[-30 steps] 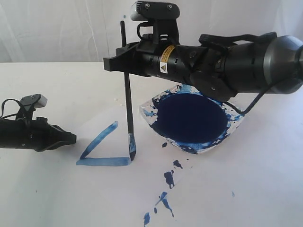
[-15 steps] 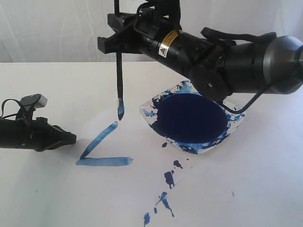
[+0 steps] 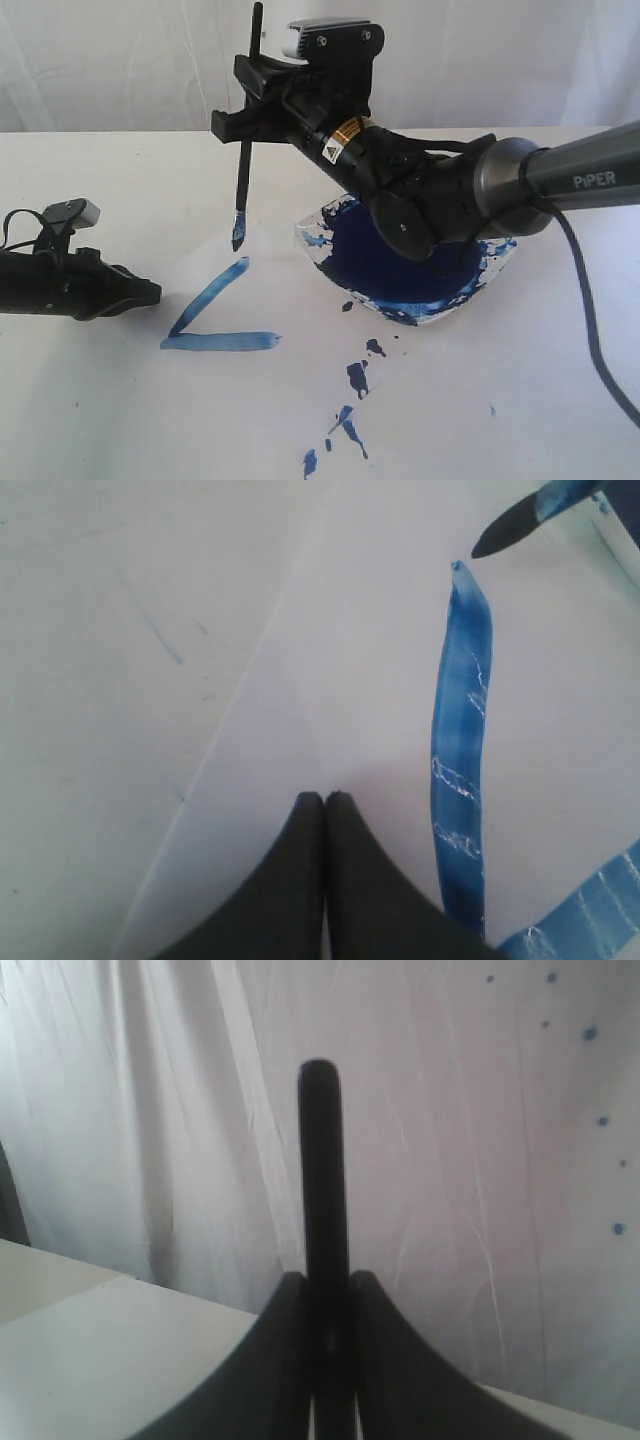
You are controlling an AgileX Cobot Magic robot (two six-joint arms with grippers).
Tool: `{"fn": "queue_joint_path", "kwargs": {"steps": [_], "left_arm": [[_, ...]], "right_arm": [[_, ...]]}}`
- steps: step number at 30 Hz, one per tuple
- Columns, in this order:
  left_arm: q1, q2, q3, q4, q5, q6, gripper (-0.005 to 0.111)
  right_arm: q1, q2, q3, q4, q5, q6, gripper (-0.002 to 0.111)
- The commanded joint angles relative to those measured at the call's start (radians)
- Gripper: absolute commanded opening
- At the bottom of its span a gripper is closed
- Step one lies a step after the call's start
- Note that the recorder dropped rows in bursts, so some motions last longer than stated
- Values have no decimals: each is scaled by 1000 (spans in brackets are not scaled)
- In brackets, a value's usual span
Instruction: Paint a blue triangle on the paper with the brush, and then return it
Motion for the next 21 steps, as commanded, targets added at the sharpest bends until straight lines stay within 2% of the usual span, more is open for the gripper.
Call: {"fn": "queue_joint_path", "kwargs": {"steps": [1, 21], "left_arm": [[2, -6, 9, -21, 6, 4, 0], [2, -6, 9, -21, 6, 4, 0]], "right_arm": [[-3, 12, 0, 66, -28, -36, 0], [-3, 12, 0, 90, 86, -9, 0]]}}
